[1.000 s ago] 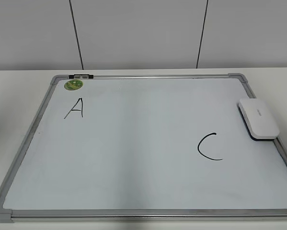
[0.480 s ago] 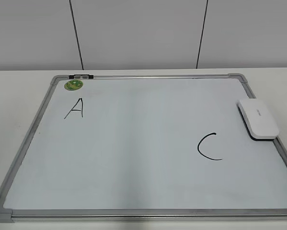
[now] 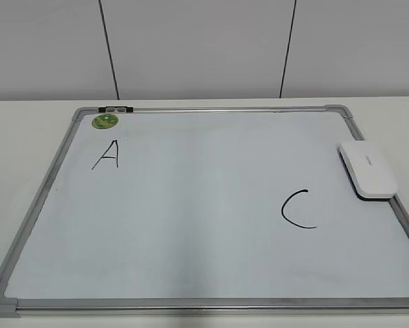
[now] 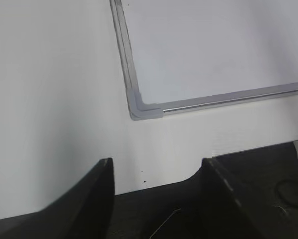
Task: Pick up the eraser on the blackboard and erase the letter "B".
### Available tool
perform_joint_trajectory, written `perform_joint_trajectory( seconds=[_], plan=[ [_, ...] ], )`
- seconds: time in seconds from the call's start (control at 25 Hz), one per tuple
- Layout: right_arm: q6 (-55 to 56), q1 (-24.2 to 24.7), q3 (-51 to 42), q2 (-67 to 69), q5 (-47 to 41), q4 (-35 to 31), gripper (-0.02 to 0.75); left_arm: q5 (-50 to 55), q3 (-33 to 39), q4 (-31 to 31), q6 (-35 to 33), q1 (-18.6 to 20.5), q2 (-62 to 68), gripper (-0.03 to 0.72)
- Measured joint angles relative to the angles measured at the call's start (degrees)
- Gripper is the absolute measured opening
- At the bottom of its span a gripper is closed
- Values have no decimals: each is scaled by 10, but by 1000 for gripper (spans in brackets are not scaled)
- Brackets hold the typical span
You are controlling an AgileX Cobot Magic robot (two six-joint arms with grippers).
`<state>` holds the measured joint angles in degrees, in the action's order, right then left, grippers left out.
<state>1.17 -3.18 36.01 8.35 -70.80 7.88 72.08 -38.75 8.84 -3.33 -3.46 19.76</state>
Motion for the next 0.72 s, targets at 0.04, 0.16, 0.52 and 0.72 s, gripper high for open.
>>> perform_joint_trajectory(
  seconds=[0.04, 0.16, 0.52, 0.72],
  plan=[
    [0, 0, -18, -13, -7, 3, 592, 0, 15, -3, 0, 0, -9, 420],
    [-1, 0, -47, -36, -19, 4, 592, 0, 52, -13, 0, 0, -28, 420],
    [-1, 0, -72, -40, 36, 4, 592, -78, 86, -38, 2, 0, -31, 420],
    [-1, 0, -75, -40, 45, 4, 592, -90, 91, -43, 2, 0, -31, 420]
  ],
)
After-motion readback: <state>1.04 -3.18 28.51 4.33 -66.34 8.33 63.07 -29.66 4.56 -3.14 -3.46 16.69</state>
